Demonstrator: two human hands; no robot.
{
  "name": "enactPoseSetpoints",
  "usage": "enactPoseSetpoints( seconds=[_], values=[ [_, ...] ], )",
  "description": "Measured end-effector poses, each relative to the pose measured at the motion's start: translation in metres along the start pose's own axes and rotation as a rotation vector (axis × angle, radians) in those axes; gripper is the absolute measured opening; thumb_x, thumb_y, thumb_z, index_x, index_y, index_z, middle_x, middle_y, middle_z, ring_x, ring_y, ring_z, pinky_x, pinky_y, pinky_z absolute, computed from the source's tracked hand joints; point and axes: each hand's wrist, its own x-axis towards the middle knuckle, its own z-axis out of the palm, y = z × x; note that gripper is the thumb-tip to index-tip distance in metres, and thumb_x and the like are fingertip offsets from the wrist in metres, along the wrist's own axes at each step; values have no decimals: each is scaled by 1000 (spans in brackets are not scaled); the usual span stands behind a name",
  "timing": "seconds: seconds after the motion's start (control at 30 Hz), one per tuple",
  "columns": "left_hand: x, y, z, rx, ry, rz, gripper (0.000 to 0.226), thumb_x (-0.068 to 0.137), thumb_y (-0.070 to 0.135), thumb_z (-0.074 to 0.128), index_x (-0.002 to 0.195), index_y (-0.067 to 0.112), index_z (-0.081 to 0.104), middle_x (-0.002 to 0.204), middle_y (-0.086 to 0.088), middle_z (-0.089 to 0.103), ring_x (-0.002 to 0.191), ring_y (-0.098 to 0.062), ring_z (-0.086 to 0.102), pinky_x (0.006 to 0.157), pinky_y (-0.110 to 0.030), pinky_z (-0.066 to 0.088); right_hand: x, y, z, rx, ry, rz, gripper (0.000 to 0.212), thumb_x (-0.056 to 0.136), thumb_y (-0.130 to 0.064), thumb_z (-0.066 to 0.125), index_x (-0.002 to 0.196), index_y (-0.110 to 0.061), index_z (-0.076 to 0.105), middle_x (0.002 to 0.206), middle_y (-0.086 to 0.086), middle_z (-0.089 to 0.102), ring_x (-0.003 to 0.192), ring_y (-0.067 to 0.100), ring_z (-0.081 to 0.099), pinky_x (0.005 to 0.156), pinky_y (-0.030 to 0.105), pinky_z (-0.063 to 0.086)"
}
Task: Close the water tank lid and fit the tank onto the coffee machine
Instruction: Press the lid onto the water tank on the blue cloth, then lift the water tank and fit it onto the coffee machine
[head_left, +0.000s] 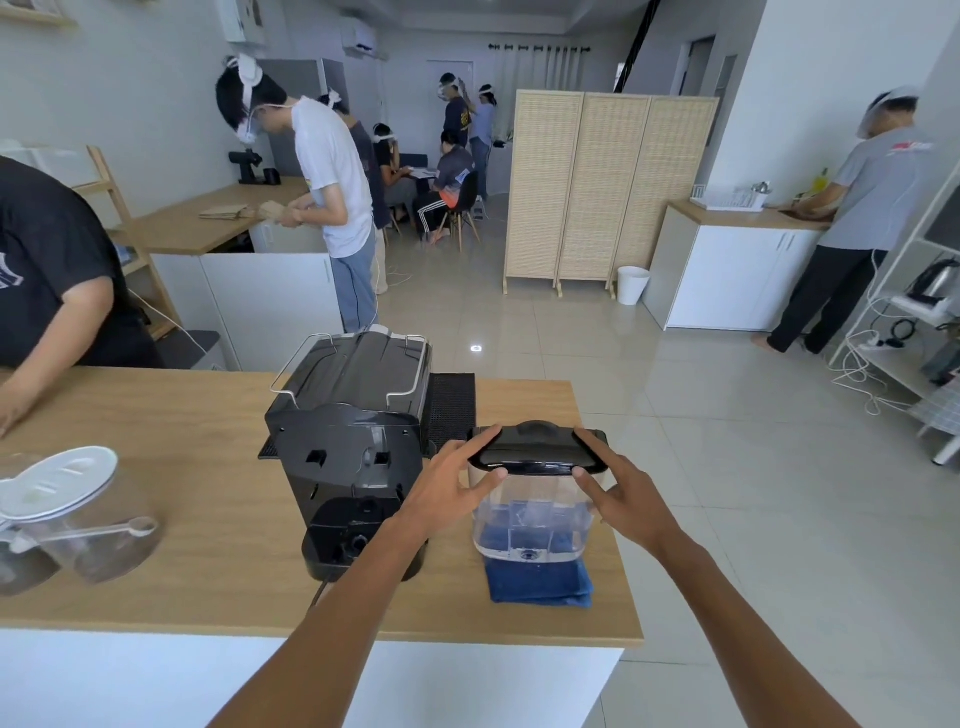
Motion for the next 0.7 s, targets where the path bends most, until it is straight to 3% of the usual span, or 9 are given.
enactPoseSetpoints(
  seconds=[0.23, 0.3, 0.4, 0.5, 0.6, 0.7],
  values=[
    [-6, 2, 11, -31, 49, -36, 77, 87, 68, 60, 154, 55, 24, 128, 3, 58, 116, -9, 53, 97, -35, 49, -2, 10, 8, 60, 47, -41, 84, 85, -35, 78, 155, -38, 33, 136, -10, 55, 75, 12, 69, 67, 13, 57],
    [-7, 1, 14, -76, 54, -31, 81, 85, 64, 66, 154, 55, 24, 136, 2, 54, 123, -10, 51, 99, -31, 44, -3, 19, 11, 61, 31, -47, 96, 78, -31, 85, 157, -36, 29, 144, -14, 49, 91, 17, 71, 68, 13, 57],
    [-6, -1, 19, -164, 39, -29, 88, 81, 56, 75, 154, 52, 25, 141, 3, 48, 128, -9, 46, 101, -29, 37, 0, 28, 14, -41, 21, -47, 108, 74, -32, 88, 158, -35, 21, 151, -9, 48, 114, 19, 60, 86, 32, 60],
    [-5, -2, 23, -216, 30, -49, 94, 78, 49, 80, 152, 57, 24, 143, 6, 44, 123, -3, 46, 99, -24, 35, 5, 33, 21, -2, 22, -40, 106, 74, -27, 89, 157, -30, 24, 151, -2, 47, 128, 22, 51, 104, 44, 50],
    [-2, -2, 24, -238, 35, -62, 97, 78, 34, 85, 151, 57, 26, 142, 6, 46, 112, -23, 55, 109, -35, 43, 8, 31, 25, 190, 16, 0, 99, 75, -15, 87, 153, -36, 29, 153, -1, 45, 133, 24, 50, 105, 41, 51],
    [-1, 1, 21, -237, 23, -83, 97, 78, 26, 86, 151, 56, 29, 147, 3, 47, 120, -45, 52, 113, -53, 41, 7, 29, 24, 236, 18, -2, 100, 75, -8, 86, 145, -49, 28, 144, -10, 52, 127, 22, 55, 98, 21, 52]
  ],
)
